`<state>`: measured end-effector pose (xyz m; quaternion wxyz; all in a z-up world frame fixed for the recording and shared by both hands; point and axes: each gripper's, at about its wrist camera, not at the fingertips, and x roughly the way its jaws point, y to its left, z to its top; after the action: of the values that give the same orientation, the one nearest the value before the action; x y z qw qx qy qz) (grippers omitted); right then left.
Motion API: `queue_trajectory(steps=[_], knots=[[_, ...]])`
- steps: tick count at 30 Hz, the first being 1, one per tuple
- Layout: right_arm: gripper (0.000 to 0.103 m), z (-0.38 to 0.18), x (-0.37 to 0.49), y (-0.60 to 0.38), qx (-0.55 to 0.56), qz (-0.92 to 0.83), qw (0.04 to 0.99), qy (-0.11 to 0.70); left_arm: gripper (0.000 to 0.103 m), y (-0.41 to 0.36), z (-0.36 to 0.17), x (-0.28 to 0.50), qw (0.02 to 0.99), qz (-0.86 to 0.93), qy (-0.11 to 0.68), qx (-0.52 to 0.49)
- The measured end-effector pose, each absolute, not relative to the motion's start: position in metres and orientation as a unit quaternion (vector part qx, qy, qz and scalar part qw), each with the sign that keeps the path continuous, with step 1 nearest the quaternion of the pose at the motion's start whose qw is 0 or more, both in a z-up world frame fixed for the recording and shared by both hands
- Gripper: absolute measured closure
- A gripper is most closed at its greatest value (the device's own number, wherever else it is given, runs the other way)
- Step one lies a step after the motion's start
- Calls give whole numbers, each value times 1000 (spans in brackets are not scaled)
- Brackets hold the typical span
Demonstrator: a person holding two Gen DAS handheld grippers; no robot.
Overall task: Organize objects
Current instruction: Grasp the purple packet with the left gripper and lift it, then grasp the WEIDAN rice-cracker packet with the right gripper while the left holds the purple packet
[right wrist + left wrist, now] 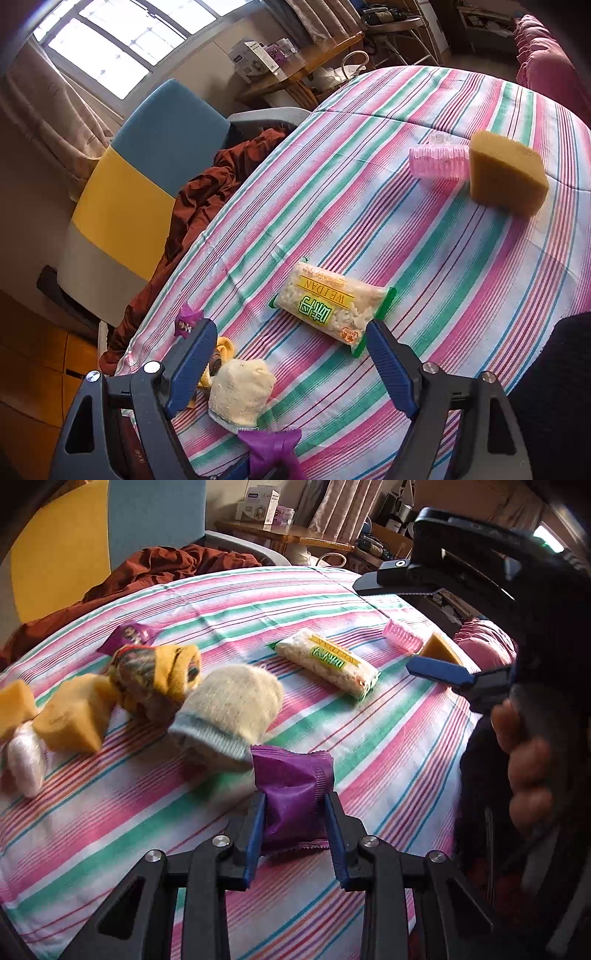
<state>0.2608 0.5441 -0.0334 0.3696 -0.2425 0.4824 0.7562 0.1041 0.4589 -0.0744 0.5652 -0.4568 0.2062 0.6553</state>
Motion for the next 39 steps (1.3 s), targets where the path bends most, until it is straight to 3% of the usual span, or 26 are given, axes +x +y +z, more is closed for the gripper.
queue_trajectory(steps=[7,11,15,20,22,24,32,39], knots=[[19,-36,256,543,-261,752,375,475,68,371,-76,81,538,674,166,-478],[19,-38,254,543,-269,748,382,472,46,355,-74,73,518,689,162,-480],[19,-40,252,543,-281,743,388,468,37,359,-68,75,522,691,175,-468],[19,-42,252,544,-288,739,394,465,32,387,-69,83,526,688,216,-451],[19,-43,253,544,-287,737,396,467,34,398,-77,85,522,686,228,-453],[19,-43,254,544,-287,734,400,468,57,405,-90,88,511,690,252,-446],[19,-50,230,545,-362,728,388,434,61,384,-94,85,541,709,222,-394],[18,-68,157,554,-550,714,372,222,61,378,-97,83,558,707,198,-387]])
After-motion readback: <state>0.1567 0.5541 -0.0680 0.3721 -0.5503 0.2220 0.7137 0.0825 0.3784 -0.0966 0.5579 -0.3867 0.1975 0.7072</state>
